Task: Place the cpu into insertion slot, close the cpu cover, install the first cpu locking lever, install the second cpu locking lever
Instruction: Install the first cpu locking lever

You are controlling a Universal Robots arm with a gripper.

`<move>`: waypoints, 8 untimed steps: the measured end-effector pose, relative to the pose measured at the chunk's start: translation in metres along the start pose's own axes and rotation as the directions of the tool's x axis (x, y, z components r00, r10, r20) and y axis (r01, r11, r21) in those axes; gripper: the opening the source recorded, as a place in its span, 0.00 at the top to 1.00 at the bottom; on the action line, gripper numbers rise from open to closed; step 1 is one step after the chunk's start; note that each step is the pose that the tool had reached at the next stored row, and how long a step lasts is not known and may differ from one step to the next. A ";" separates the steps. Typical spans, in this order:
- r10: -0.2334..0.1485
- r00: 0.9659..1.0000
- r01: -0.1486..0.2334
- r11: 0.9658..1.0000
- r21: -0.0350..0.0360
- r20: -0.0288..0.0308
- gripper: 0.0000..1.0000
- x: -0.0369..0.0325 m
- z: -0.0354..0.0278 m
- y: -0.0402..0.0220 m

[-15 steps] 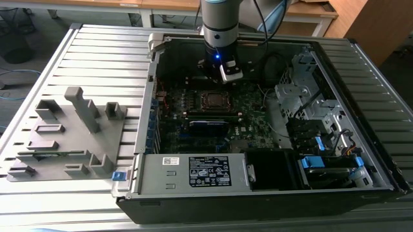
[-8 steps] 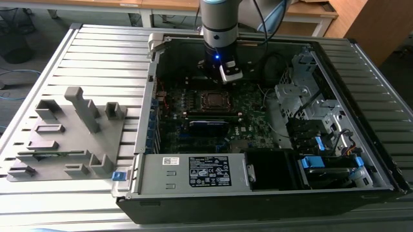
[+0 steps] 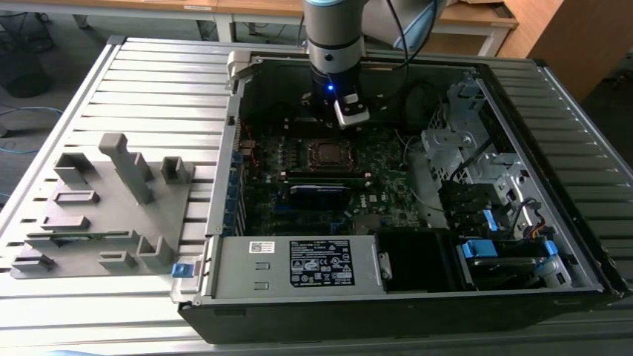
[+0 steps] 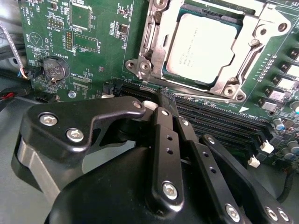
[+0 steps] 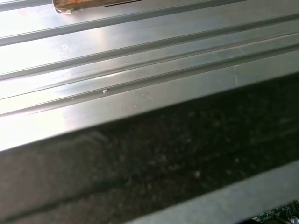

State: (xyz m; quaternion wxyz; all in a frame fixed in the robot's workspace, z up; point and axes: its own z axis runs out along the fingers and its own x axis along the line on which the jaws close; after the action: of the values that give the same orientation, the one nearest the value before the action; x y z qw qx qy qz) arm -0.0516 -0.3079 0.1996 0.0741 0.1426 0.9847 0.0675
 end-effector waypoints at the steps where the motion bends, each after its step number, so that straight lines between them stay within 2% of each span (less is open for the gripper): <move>1: 0.000 1.000 0.000 1.000 0.000 0.000 0.89 0.0002 0.0001 -0.0001; 8: 0.000 1.000 0.000 1.000 -0.001 0.002 0.89 0.0014 0.0011 -0.0002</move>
State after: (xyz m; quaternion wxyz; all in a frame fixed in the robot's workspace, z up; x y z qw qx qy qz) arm -0.0527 -0.3076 0.1983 0.0749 0.1427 0.9846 0.0677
